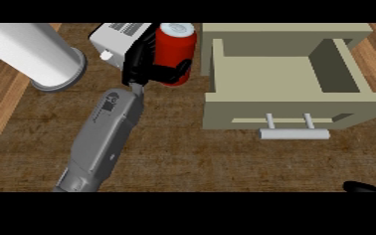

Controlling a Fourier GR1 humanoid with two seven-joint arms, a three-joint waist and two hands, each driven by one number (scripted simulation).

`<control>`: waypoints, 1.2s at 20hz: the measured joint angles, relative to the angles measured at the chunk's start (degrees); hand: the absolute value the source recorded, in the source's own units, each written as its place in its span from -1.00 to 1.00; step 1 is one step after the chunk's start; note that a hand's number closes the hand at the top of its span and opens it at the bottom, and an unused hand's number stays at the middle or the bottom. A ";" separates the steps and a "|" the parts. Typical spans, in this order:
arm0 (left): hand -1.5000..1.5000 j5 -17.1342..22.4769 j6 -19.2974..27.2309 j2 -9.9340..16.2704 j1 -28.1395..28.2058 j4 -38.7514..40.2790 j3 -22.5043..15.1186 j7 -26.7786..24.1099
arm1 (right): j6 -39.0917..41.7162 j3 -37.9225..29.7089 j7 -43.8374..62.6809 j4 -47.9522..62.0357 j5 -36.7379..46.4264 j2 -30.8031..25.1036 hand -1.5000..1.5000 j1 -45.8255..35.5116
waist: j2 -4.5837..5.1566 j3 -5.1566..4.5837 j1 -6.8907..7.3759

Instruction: Pick up the can, place it into the drawer and close the drawer

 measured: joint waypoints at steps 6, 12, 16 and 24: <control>1.00 -0.08 4.95 -0.72 -6.64 -4.47 -2.52 8.85 | -0.77 1.32 1.41 -0.35 1.55 0.28 -1.00 -0.98 | 0.11 -0.01 -0.34; 1.00 -1.17 8.14 -1.09 -15.07 -3.51 -3.57 15.04 | -0.67 0.37 2.34 -0.97 0.22 -0.46 -1.00 -1.81 | 0.22 0.00 -0.73; 1.00 -0.02 11.13 -1.18 -22.44 0.99 -4.67 17.37 | -1.12 0.16 3.35 -0.40 0.15 -1.17 -1.00 -3.49 | 0.35 0.01 -1.19; 1.00 3.26 13.49 -1.23 -35.77 12.37 -5.17 19.58 | -1.83 1.45 4.59 -0.97 1.06 -1.21 -1.00 -5.14 | 0.60 0.04 -2.08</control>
